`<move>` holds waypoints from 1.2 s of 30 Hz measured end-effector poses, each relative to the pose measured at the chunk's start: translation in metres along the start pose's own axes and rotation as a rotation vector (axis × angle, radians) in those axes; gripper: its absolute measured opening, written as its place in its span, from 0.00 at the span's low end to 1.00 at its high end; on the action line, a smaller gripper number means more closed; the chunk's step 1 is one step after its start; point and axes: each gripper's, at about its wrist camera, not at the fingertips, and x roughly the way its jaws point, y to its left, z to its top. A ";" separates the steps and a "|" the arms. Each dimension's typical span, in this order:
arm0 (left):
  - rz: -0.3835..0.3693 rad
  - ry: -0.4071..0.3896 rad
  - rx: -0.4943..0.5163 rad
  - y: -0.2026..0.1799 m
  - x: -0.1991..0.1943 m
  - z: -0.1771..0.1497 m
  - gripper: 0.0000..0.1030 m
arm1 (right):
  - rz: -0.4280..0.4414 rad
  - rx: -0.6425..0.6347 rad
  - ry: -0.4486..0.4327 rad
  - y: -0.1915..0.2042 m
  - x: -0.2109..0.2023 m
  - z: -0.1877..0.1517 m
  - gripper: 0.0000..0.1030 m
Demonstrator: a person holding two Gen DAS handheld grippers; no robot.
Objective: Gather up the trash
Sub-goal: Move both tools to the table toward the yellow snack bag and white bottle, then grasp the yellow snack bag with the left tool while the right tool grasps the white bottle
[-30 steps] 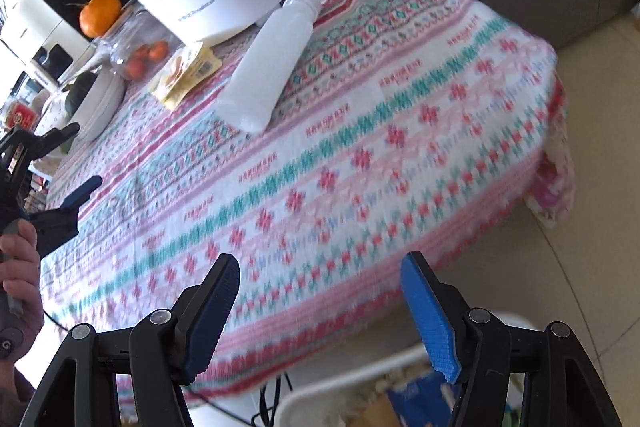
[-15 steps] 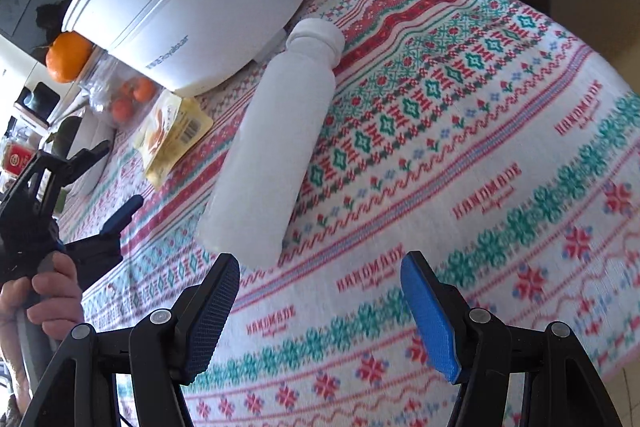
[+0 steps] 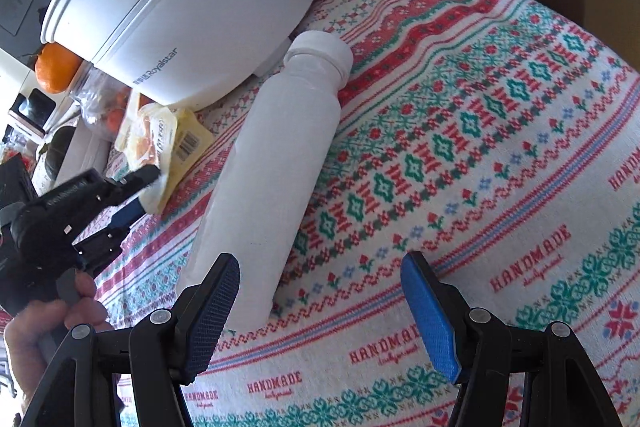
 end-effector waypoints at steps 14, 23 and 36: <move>-0.030 -0.018 -0.021 0.015 -0.033 -0.016 0.02 | 0.133 0.061 -0.006 0.009 0.003 0.005 0.70; -0.041 -0.006 0.056 0.019 -0.084 -0.030 0.02 | 0.175 0.152 0.032 0.012 0.029 0.011 0.70; -0.038 -0.033 0.137 0.032 -0.158 -0.047 0.02 | 0.161 0.101 0.055 0.043 0.037 -0.006 0.53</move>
